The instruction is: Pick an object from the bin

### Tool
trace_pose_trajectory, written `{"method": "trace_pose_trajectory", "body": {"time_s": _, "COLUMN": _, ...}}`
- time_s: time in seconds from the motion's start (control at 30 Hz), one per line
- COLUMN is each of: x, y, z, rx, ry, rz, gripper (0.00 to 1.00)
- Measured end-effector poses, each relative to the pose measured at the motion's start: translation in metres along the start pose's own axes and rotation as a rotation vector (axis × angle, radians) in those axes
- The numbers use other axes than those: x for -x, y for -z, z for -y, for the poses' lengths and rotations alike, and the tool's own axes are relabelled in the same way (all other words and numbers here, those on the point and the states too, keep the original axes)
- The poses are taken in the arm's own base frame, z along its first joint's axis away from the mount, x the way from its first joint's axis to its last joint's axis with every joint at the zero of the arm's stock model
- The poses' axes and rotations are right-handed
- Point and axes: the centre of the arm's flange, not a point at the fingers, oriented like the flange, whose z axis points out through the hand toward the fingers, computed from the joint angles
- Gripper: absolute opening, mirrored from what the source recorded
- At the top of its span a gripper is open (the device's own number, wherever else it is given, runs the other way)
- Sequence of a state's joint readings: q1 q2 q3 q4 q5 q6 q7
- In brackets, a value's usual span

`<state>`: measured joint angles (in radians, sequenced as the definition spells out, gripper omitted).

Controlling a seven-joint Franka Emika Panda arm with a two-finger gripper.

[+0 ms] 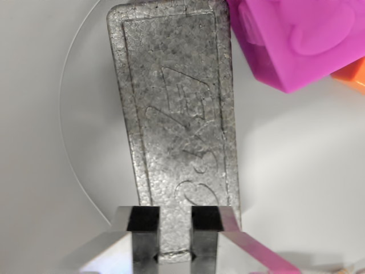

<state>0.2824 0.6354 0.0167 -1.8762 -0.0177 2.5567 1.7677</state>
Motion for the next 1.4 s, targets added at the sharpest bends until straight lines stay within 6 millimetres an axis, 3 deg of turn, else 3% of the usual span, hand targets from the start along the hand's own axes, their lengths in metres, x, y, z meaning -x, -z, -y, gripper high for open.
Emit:
{"method": "trace_pose_trajectory", "body": {"time_s": 0.63, "x": 0.000, "y": 0.003, "z": 0.001, "rx": -0.001, "ry": 0.000, "rz": 0.000, "gripper": 0.00}}
{"method": "trace_pose_trajectory", "body": {"time_s": 1.13, "x": 0.001, "y": 0.041, "z": 0.002, "rx": 0.003, "ry": 0.001, "rz": -0.002, "gripper": 0.00}}
{"method": "trace_pose_trajectory", "body": {"time_s": 1.4, "x": 0.001, "y": 0.072, "z": 0.002, "rx": 0.007, "ry": 0.002, "rz": -0.004, "gripper": 0.00}}
